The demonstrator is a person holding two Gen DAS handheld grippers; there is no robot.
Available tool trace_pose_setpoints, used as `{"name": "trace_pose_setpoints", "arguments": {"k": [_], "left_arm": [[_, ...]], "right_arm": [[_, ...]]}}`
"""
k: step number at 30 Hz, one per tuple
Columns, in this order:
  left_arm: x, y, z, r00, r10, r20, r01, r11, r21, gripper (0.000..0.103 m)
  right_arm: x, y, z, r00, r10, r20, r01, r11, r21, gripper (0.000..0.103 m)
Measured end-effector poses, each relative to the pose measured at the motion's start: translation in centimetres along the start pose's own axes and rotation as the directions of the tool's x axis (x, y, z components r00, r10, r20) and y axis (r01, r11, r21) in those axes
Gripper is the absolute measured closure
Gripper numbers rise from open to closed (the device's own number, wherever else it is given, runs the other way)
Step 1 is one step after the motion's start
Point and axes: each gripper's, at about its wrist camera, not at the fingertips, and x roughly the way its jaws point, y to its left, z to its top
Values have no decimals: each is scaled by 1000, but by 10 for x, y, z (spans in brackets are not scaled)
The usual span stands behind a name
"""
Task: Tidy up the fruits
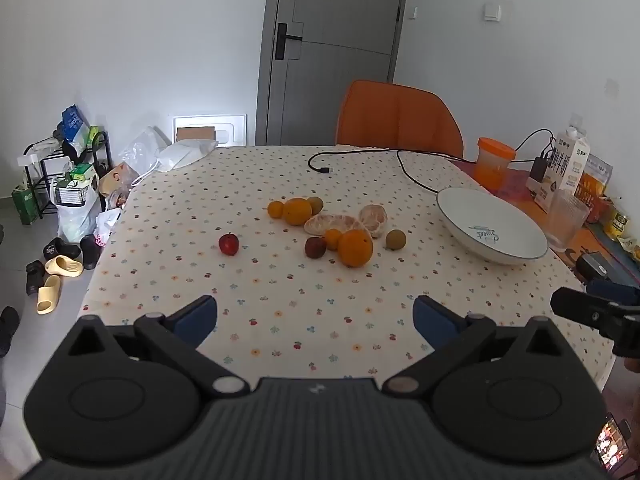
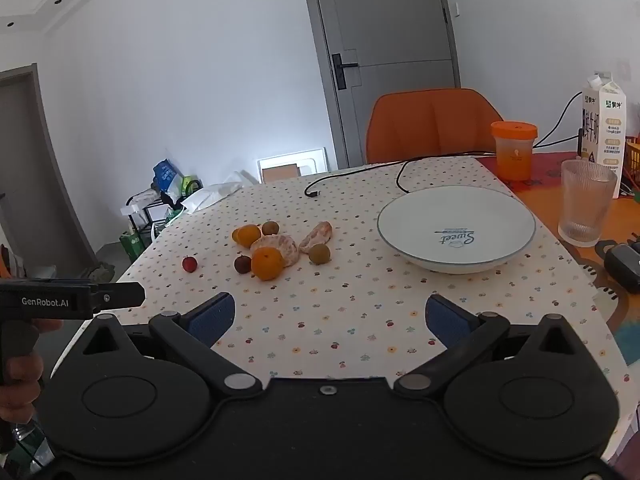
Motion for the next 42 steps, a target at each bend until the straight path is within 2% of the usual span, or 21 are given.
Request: {"name": "trace_pose_setpoints", "arguments": {"k": [14,42], "left_arm": [[0,-8,-1,1000,0,-7,0,1000,17,0],[2,-3,-2,1000,0,-3,1,1000,5,0]], "right_arm": [[-3,-10,4,1000,-21,4,21,1000,-4,0],[-1,-3,2,999,-42,5,42,999,-26,0]]}}
